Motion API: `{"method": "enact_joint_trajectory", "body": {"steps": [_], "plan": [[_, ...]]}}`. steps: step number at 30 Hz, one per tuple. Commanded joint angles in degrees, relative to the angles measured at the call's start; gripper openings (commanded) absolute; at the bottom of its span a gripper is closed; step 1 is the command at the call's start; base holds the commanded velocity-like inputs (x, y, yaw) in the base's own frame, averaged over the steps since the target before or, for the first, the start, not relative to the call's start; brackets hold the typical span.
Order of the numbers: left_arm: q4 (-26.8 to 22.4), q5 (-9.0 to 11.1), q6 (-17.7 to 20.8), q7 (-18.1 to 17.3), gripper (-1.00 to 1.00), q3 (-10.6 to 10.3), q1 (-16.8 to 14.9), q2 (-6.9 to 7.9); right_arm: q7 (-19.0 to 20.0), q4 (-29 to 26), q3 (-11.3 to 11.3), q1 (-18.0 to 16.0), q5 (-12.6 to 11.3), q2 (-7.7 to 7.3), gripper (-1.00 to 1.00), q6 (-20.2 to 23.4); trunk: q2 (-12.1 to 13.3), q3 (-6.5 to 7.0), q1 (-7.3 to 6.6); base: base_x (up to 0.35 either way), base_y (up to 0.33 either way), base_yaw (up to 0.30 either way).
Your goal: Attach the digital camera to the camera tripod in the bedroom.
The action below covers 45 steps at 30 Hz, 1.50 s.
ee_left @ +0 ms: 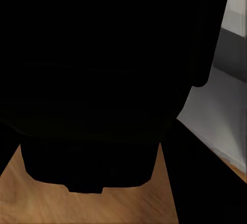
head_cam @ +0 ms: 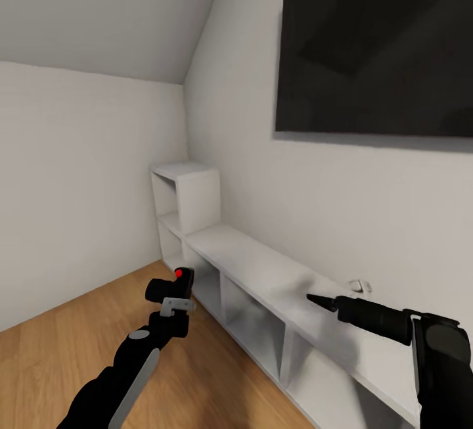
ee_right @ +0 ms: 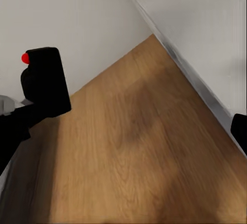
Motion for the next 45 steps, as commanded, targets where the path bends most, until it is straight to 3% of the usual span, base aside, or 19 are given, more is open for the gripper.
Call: {"method": "enact_joint_trajectory", "body": {"steps": [1, 21, 37, 45], "plan": [[-0.11, 0.5, 0.24, 0.42, -1.0, -0.16, -0.05, 0.05, 0.66, -0.06, -0.21, -0.07, 0.42, -0.27, 1.0, 0.85, 0.38, 0.12, -0.24, 0.0, 0.0, 0.0], [-0.11, 0.52, 0.29, 0.42, -1.0, -0.16, -0.05, -0.06, 0.8, -0.07, -0.65, -0.07, 0.13, -0.82, 1.0, 1.16, 8.41, 3.71, -4.63, 0.0, 0.0, 0.0], [-0.01, 0.54, 0.29, 0.42, -1.0, 0.02, -0.05, -0.06, -0.19, 0.22, -0.62, -0.07, 0.32, -0.05, 1.0, 0.51, 14.82, 6.58, -8.14, 0.0, 0.0, 0.0], [-0.01, 3.04, 0.36, 0.42, -1.0, 0.02, -0.05, -0.03, -0.67, 0.42, -0.59, -0.07, 0.33, 0.02, 1.0, 0.39, 18.03, 8.02, -9.9, 0.0, 0.0, 0.0]]}}
